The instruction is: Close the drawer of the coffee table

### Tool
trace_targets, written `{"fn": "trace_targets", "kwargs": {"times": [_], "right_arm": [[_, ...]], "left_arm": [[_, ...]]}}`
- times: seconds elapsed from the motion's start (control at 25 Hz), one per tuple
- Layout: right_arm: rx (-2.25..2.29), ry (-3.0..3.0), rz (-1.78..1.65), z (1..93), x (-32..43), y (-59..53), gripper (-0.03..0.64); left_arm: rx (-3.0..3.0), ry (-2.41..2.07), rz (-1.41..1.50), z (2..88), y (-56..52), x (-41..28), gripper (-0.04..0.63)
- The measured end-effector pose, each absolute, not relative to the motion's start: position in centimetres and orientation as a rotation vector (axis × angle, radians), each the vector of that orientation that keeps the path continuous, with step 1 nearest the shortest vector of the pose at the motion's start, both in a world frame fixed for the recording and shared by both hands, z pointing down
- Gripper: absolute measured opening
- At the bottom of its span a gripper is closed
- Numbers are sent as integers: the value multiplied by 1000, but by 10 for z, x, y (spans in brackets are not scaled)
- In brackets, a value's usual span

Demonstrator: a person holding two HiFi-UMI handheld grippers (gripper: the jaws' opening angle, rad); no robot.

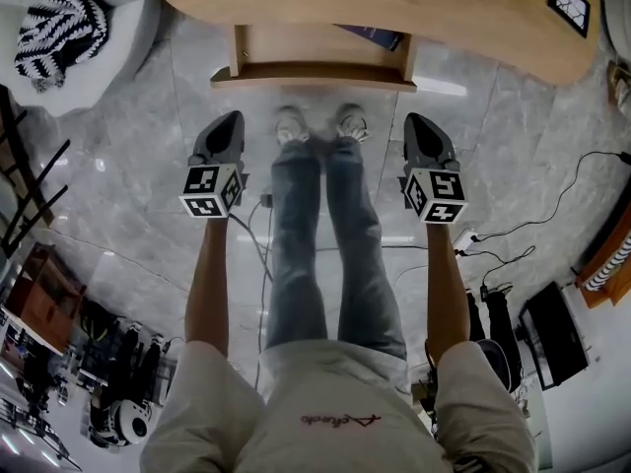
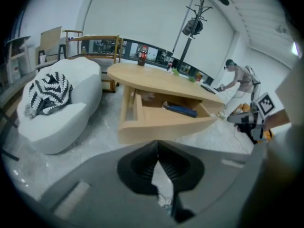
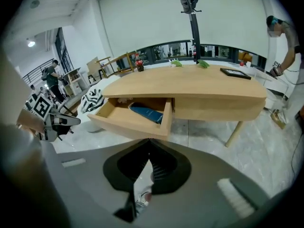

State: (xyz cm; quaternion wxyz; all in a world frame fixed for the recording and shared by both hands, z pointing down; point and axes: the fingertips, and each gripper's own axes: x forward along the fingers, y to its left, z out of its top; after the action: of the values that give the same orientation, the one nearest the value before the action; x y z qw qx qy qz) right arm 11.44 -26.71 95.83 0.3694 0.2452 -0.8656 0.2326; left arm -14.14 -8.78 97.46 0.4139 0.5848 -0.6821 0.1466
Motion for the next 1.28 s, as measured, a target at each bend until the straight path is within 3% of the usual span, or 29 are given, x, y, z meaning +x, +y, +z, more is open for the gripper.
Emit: {"fn": "trace_targets", "kwargs": {"times": [0.52,1.28], "right_arm": [[585,-2251,653,1026,72,-248,6],[570,-2270,646,1026,33,-251,6]], "left_arm": [[1577,-1673,366,1029,-128,-119,-2],[1593,-1677,309,1029,-152,-124,-2]]}}
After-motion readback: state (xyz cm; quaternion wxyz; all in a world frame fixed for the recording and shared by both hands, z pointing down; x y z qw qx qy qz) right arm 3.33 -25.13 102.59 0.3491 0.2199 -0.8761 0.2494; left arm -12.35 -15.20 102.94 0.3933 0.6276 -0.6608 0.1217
